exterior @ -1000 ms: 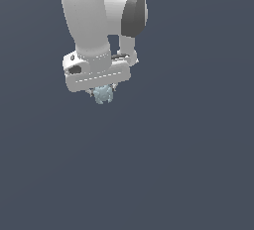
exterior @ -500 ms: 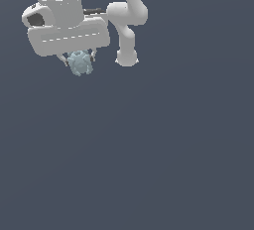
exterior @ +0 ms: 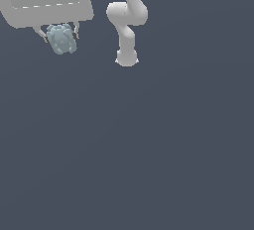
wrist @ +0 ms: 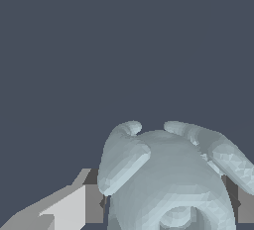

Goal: Pick up the object and move it to a goal position.

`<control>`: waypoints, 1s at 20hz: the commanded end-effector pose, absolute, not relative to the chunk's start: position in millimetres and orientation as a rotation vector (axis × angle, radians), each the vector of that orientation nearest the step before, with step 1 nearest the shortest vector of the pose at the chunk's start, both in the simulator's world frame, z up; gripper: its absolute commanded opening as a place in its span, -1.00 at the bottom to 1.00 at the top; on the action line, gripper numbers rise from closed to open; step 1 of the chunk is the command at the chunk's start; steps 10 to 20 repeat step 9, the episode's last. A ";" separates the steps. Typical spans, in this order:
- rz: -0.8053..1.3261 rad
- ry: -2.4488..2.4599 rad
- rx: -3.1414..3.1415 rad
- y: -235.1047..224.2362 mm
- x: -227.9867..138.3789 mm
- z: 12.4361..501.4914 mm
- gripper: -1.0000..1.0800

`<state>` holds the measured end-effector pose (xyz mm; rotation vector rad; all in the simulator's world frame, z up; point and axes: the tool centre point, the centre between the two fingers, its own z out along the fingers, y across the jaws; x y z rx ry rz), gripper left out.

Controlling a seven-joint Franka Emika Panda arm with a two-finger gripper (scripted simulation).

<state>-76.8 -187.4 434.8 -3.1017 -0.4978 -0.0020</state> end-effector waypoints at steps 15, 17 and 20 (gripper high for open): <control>0.000 -0.499 -3.102 -194.3 -78.6 445.4 -1.00; 0.000 -0.499 -3.102 -194.3 -78.6 445.4 -1.00; 0.000 -0.499 -3.102 -194.3 -78.6 445.4 -1.00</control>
